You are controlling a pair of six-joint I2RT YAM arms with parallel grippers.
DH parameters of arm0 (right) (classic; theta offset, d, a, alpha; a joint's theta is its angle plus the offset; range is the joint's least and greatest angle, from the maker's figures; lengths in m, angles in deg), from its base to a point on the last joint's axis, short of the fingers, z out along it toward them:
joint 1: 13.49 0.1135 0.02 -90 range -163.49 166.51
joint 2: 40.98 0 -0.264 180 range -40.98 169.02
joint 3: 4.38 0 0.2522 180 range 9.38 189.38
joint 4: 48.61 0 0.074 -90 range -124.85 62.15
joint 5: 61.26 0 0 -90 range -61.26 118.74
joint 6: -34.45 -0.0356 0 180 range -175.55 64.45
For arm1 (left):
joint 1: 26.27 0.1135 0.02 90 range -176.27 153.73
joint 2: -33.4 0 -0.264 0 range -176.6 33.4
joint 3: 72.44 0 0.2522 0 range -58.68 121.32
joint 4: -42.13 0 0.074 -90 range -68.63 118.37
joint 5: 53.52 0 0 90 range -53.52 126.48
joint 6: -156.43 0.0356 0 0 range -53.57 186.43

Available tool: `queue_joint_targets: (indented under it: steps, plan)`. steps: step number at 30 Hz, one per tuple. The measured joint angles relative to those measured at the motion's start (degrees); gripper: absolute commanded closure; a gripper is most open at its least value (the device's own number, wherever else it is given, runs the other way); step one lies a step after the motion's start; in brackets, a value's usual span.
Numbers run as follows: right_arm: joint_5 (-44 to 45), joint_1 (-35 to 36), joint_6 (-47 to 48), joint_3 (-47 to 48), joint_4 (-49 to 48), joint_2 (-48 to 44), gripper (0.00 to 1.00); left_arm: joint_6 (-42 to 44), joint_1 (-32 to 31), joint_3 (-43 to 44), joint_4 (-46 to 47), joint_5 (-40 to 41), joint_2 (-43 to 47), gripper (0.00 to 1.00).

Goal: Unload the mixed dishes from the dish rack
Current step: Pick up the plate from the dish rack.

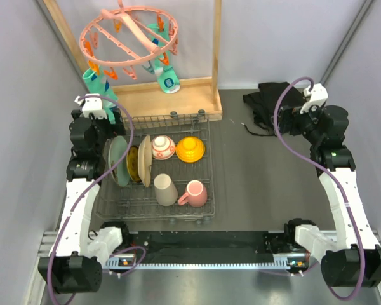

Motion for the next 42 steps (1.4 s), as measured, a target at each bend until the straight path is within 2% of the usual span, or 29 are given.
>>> queue_joint_targets:
  steps: [20,27,29,35,42]
  plan:
    - [-2.2,0.0,2.5,-1.3,-0.1,-1.2,0.01,2.2,0.0,-0.1,-0.4,0.2,0.4,0.01]
    - [-2.7,0.0,3.5,-1.3,0.0,-1.0,0.01,11.7,0.0,8.0,-12.8,2.8,-0.5,0.02]
    - [-2.9,0.0,3.5,-1.3,0.0,-0.7,0.01,13.4,0.0,11.0,-17.0,3.6,-0.7,0.05]
    - [-3.9,0.0,3.7,-1.3,0.1,0.2,0.01,14.3,0.0,18.0,-30.6,5.1,-3.0,0.06]
    - [-5.0,0.0,3.8,-1.3,0.2,0.2,0.01,14.3,0.0,17.7,-42.2,7.3,-6.7,0.09]
